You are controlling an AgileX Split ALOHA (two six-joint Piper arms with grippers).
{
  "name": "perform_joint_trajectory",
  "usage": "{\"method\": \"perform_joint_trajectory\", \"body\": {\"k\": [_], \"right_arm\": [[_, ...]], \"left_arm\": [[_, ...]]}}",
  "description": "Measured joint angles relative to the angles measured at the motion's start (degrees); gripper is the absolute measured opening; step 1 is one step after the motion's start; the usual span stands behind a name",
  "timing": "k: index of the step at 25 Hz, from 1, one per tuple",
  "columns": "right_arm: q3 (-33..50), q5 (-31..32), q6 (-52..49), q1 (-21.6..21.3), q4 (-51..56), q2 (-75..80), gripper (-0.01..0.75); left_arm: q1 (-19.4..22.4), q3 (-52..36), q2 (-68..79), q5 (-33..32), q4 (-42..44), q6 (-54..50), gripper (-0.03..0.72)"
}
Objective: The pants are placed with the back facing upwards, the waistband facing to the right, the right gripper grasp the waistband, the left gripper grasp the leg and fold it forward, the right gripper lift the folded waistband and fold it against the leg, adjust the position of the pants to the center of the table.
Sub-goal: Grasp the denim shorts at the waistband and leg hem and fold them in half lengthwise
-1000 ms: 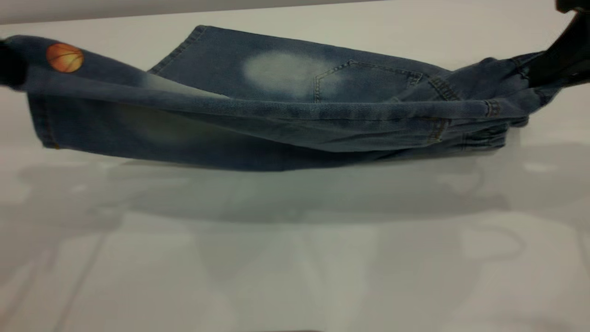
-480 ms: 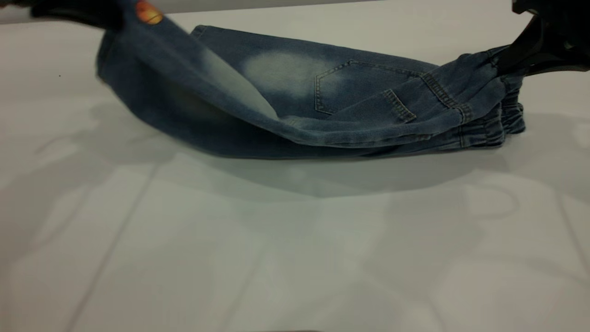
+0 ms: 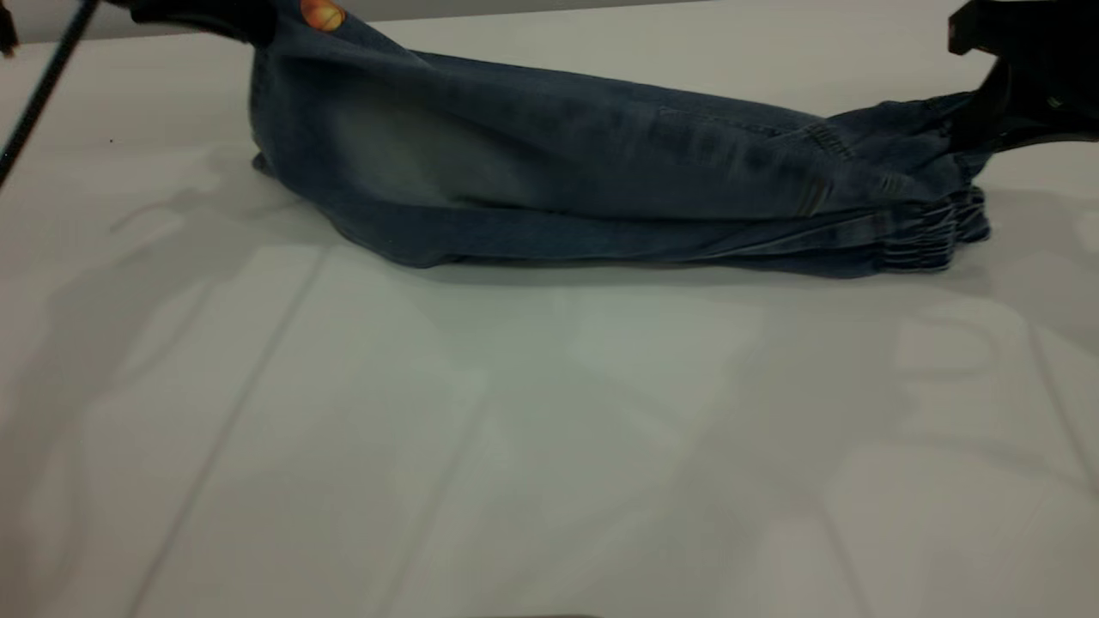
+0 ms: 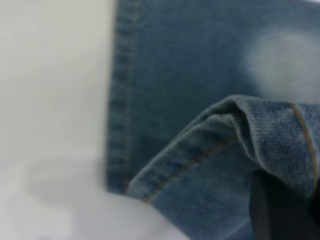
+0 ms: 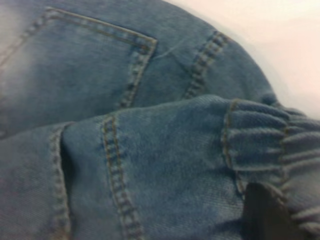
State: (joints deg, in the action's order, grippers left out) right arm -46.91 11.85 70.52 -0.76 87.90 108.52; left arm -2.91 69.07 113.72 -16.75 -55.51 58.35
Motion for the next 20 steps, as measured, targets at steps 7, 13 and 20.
{"method": "perform_joint_trajectory", "body": {"k": [7,13,20], "right_arm": [[-0.63,-1.81,1.44,-1.58,3.44,0.42,0.04],[-3.59,-1.82,4.36,-1.58,7.14,2.75,0.041],[-5.15,-1.82,5.42,-1.58,9.33,4.88,0.097]], "left_arm": [[-0.88,2.82,5.28,2.72,-0.65,0.17,0.049],[-1.75,6.46,8.75,5.02,-0.84,1.43,0.049],[-1.92,7.4,9.61,6.94,-1.75,2.61,0.076]]}}
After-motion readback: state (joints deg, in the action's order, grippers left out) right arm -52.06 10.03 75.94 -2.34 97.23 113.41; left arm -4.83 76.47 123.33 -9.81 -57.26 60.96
